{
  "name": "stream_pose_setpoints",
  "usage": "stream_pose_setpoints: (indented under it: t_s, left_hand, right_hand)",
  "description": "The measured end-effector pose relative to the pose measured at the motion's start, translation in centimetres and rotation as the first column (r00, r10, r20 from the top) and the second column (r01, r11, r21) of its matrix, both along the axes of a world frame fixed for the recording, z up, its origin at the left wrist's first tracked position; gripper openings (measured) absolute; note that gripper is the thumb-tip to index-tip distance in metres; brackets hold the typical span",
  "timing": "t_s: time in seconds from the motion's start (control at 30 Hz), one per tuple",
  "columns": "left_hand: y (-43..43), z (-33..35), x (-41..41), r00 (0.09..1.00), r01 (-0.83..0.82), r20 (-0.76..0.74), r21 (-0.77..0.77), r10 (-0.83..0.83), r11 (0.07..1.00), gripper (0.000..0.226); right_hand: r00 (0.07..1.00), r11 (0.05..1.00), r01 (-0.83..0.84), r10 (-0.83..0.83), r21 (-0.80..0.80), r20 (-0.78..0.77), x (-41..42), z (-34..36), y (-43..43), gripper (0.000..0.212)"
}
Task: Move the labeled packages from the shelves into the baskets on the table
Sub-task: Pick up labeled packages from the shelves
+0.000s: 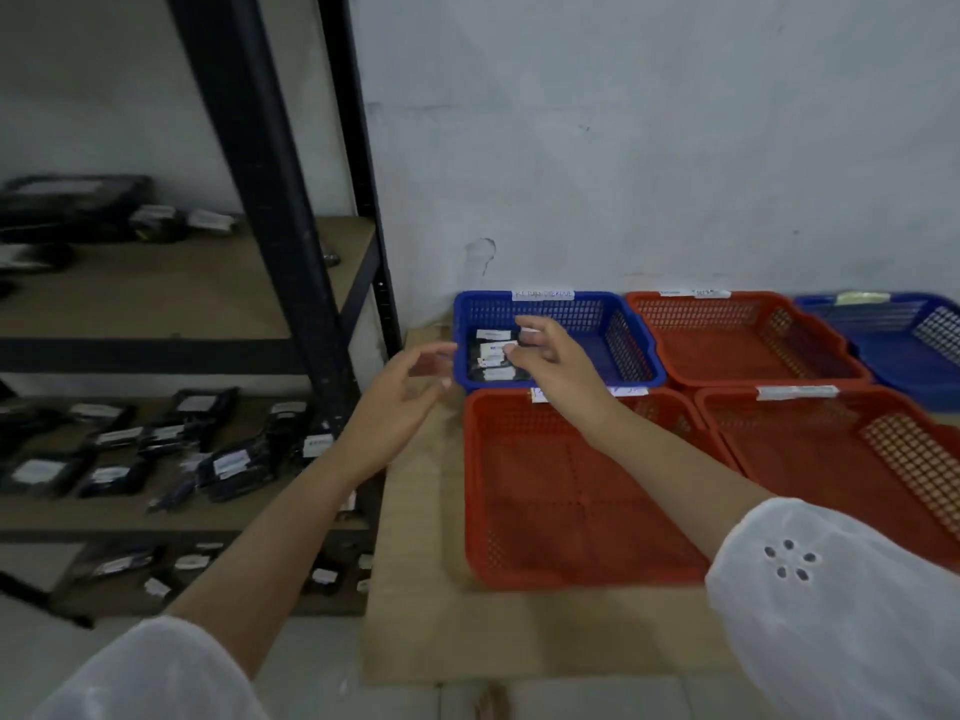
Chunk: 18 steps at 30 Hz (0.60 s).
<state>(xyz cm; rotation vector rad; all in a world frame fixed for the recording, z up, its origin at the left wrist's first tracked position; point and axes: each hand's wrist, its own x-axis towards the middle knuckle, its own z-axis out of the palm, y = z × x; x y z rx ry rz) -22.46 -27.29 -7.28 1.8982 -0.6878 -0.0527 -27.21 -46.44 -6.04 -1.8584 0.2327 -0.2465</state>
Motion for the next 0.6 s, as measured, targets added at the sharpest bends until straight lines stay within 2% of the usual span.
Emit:
stream_pose_setpoints:
  t_s: [0.13,0.3,0.43,0.6]
  left_hand:
    - [5.6,2.0,-3.5,1.000,-0.026,-0.006,-0.029,0.025,0.999,0.034]
    - [12.6,4.0,-4.6,0.992,-0.124,0.034,-0.043,0.125,0.991,0.029]
    - [18.2,4.9,-2.7,0.979,-0.189,0.067,-0.040,0.191,0.981,0.029]
    - [25.8,5.3,3.5,0.972,-0.222,0.074,-0.044,0.225,0.974,0.029]
  right_hand:
    - [0.998,0.999,-0.043,0.044,-0.014,0.052,-3.1,1.5,5.8,0.040]
    - [0.983,0.985,-0.159,0.165,-0.073,0.081,-2.9,3.0,12.9,0.038]
    - [0.972,0.973,-0.215,0.222,-0.089,0.077,0.0,3.8,18.2,0.041]
    - [0.979,0.979,-0.192,0.197,-0.072,0.058,6.0,4.1,25.7,0.039]
